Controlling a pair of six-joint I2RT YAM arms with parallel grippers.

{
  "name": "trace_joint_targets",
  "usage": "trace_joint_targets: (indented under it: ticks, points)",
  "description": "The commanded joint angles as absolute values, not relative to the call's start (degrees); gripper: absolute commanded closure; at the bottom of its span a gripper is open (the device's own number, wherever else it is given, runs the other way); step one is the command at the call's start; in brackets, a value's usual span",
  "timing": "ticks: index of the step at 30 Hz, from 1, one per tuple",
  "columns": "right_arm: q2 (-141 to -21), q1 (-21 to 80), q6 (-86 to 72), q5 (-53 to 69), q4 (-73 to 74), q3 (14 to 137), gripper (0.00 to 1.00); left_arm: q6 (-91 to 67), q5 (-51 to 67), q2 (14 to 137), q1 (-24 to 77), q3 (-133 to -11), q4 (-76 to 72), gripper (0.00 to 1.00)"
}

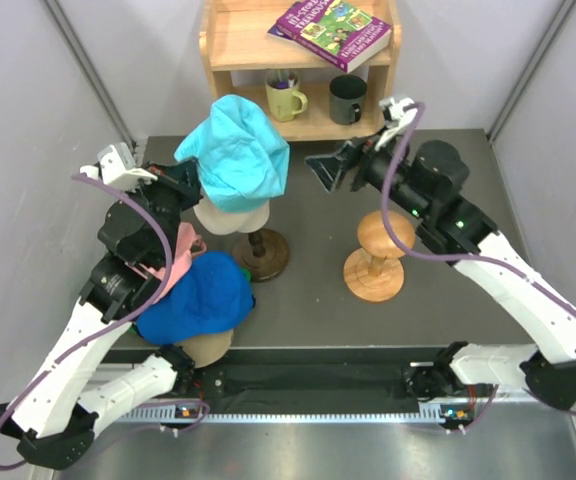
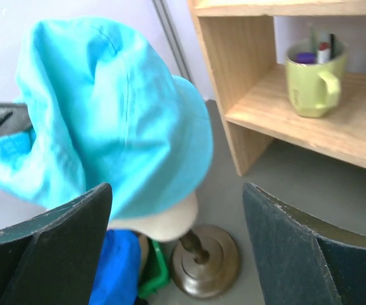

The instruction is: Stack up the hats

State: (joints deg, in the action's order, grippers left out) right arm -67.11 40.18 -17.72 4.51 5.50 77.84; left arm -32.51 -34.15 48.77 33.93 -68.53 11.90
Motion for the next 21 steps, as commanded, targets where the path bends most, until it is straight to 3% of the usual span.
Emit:
trace_joint_targets:
  ticks: [1,12,15,19,21]
  points:
    - [-72.2,41.6,-20.4,7.4,-2.7,82.8,0.18,-33.4,-32.8,48.4,33.1,-66.9,13.5,0.99]
    - [-79.9,43.5,-23.6,16.3,-7.8,88.0,0.25,-34.1,-31.3,48.5,33.1,-67.1,14.4,1.0]
    - [-81.4,43.9,-22.8,16.9,-5.5,89.9,0.34,-34.3,-31.3,48.6,33.1,-66.8,14.6,1.0]
    - [-81.6,44.1,-22.1,14.9,-4.5,90.6,0.62,-34.3,-30.8,48.6,33.1,-67.1,14.9,0.99]
    - [-82.0,44.2,-21.6,14.4,-3.5,91.6,0.69,-34.0,-30.7,48.6,33.1,-67.4,15.1,0.96]
